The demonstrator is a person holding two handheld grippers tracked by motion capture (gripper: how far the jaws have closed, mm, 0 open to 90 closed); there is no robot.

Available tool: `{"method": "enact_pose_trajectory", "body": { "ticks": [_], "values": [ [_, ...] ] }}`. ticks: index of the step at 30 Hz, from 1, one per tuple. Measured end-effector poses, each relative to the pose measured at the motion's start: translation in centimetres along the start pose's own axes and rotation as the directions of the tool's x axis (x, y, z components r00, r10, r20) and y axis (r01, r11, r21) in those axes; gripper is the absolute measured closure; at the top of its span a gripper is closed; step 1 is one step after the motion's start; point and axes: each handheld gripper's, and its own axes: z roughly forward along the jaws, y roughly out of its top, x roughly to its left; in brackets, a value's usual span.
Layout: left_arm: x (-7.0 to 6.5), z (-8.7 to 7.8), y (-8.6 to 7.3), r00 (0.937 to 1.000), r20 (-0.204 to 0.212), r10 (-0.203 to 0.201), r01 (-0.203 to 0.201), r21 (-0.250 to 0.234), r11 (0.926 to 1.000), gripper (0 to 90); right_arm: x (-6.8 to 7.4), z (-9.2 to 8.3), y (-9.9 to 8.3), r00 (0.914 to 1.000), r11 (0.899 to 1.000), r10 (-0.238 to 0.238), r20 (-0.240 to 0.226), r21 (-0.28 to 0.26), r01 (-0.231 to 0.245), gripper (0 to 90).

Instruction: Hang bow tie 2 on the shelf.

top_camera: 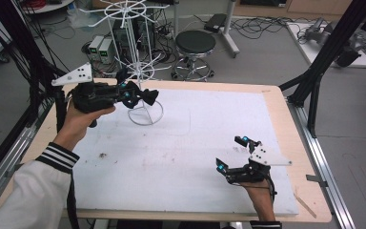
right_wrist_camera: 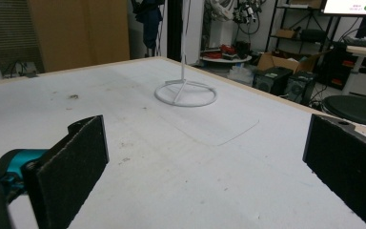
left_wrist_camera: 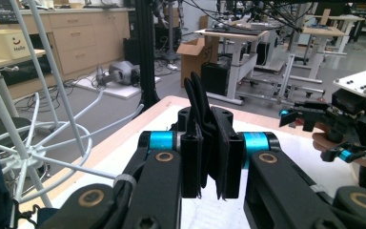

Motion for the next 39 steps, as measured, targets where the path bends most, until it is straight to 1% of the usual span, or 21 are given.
{"method": "enact_pose_trajectory", "body": {
  "ticks": [4,5,7,8,9,11,13,15,22,26,30,32,33,36,37,39],
  "values": [
    [0.5,0.4,0.3,0.9999,-0.013,0.002,-0.001,0.014,0.9999,82.5,-0.1,-0.5,-0.6,0.9998,1.000,0.018,0.009,-0.006,-0.018,0.6],
    [0.6,0.5,0.3,0.9999,-0.015,0.002,-0.002,0.016,0.9999,82.5,-0.2,-0.6,-0.8,0.9999,1.000,0.013,0.010,-0.012,-0.013,0.6],
    [0.9,0.7,0.5,0.9998,-0.021,0.000,0.000,0.015,0.9999,82.5,-0.2,-0.8,-1.1,0.9996,1.000,0.024,0.015,-0.008,-0.024,0.5],
    [1.0,0.8,0.5,0.9997,-0.023,0.000,0.001,0.018,0.9998,82.5,-0.2,-0.9,-1.1,0.9995,1.000,0.025,0.019,0.001,-0.025,0.6],
    [1.1,0.9,0.6,0.9996,-0.027,0.000,0.001,0.023,0.9997,82.4,-0.3,-1.0,-1.1,0.9996,1.000,0.018,0.022,-0.002,-0.018,0.6],
    [1.3,1.1,0.7,0.9995,-0.032,-0.006,0.007,0.023,0.9997,82.4,-0.4,-1.1,-1.1,0.9995,1.000,0.021,0.024,-0.015,-0.021,0.6],
    [1.4,1.2,0.7,0.9994,-0.033,-0.010,0.011,0.019,0.9998,82.3,-0.5,-1.3,-1.1,0.9989,0.999,0.038,0.026,-0.012,-0.038,0.5],
    [1.5,1.3,0.7,0.9994,-0.035,-0.005,0.006,0.028,0.9996,82.3,-0.6,-1.4,-1.1,0.9990,0.999,0.032,0.031,-0.017,-0.031,0.6],
    [2.0,1.9,0.8,0.9985,-0.054,-0.012,0.014,0.042,0.9990,82.3,-0.6,-2.0,-1.8,0.9973,0.998,0.053,0.051,-0.034,-0.051,0.6],
    [2.5,2.1,0.8,0.9980,-0.060,-0.022,0.025,0.054,0.9982,82.3,-0.6,-2.1,-2.3,0.9965,0.997,0.062,0.057,-0.044,-0.059,0.6],
    [2.9,2.5,0.7,0.9967,-0.076,-0.029,0.034,0.065,0.9973,82.3,-0.8,-1.9,-2.7,0.9957,0.997,0.068,0.062,-0.036,-0.066,0.6],
    [3.0,2.6,0.5,0.9960,-0.082,-0.035,0.041,0.071,0.9966,82.3,-0.8,-1.8,-2.9,0.9953,0.997,0.070,0.066,-0.046,-0.067,0.6],
    [3.1,2.7,0.5,0.9956,-0.088,-0.033,0.040,0.078,0.9962,82.3,-0.8,-1.8,-2.9,0.9946,0.996,0.077,0.069,-0.040,-0.075,0.6],
    [3.3,3.0,0.3,0.9945,-0.098,-0.037,0.046,0.093,0.9946,82.2,-0.9,-1.7,-3.0,0.9938,0.997,0.074,0.083,-0.039,-0.071,0.6],
    [3.5,3.2,0.1,0.9941,-0.099,-0.045,0.055,0.095,0.9939,82.2,-0.9,-1.7,-3.0,0.9937,0.996,0.076,0.082,-0.041,-0.073,0.6],
    [3.6,3.3,0.0,0.9930,-0.107,-0.050,0.060,0.098,0.9934,82.1,-0.8,-1.7,-3.0,0.9930,0.996,0.078,0.088,-0.041,-0.075,0.6]
  ]
}}
